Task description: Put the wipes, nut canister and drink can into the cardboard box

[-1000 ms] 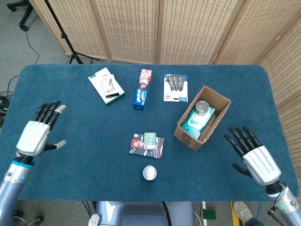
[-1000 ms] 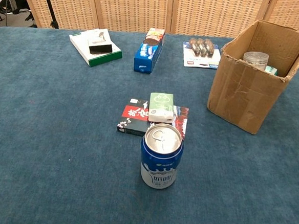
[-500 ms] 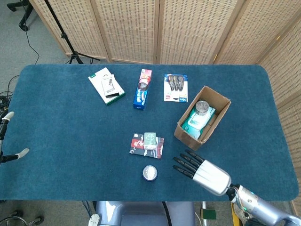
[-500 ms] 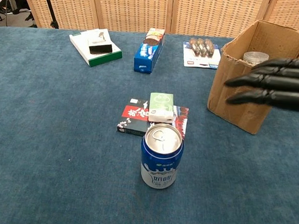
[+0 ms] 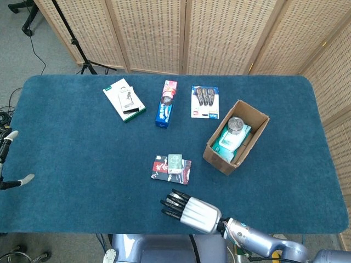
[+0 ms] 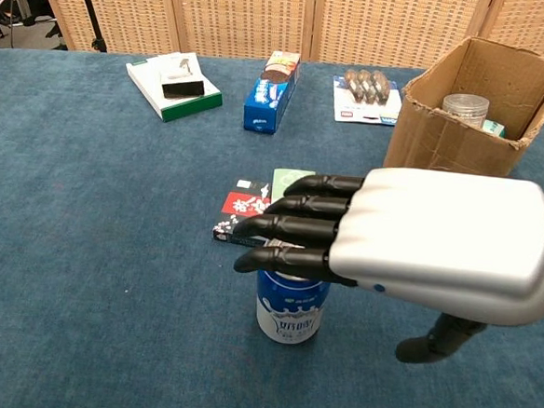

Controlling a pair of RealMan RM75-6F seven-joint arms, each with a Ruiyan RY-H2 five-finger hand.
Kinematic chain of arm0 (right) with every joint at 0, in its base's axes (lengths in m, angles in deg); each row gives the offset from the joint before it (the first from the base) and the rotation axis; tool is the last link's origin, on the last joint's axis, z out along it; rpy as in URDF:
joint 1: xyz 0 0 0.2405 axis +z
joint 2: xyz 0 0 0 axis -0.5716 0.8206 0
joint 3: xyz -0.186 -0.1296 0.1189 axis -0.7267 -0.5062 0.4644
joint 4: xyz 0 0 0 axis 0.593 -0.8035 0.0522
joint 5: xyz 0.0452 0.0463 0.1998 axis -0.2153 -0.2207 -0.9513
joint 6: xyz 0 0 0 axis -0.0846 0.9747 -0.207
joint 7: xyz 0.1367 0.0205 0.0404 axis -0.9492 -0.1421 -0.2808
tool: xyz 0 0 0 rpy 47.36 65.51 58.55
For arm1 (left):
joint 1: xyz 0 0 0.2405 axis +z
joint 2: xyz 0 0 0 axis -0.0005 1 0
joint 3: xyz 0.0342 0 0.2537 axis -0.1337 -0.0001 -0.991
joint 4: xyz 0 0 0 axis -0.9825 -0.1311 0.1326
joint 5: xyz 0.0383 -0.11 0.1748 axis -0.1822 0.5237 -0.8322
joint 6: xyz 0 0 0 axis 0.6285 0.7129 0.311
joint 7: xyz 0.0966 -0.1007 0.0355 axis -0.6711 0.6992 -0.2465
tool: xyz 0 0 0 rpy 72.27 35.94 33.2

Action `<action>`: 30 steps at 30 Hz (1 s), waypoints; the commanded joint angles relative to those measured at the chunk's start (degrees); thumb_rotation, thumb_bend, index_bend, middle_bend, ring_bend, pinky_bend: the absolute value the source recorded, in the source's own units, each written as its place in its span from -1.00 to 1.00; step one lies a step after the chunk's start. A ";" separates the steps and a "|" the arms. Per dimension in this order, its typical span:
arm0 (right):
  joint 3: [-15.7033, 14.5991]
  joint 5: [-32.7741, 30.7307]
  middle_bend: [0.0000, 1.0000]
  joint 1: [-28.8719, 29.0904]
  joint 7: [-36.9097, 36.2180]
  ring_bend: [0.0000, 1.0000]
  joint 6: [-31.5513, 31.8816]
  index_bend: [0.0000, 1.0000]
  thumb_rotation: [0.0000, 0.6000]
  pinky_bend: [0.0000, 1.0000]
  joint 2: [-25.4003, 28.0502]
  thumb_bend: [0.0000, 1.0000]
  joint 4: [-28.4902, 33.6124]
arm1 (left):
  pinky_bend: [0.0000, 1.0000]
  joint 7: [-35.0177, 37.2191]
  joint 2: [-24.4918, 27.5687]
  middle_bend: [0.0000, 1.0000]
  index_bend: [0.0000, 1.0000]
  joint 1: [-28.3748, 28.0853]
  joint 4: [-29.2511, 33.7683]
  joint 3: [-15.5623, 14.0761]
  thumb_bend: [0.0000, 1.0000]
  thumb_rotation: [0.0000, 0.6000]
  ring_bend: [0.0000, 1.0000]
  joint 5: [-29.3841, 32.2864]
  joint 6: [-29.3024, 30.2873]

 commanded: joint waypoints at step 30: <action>1.74 -9.92 0.18 8.04 2.02 -0.01 1.58 0.18 1.00 0.03 -11.34 0.42 -9.37 | -1.00 0.47 0.29 -1.00 -1.00 0.85 -0.17 2.73 -1.00 1.00 -1.00 -0.38 -3.64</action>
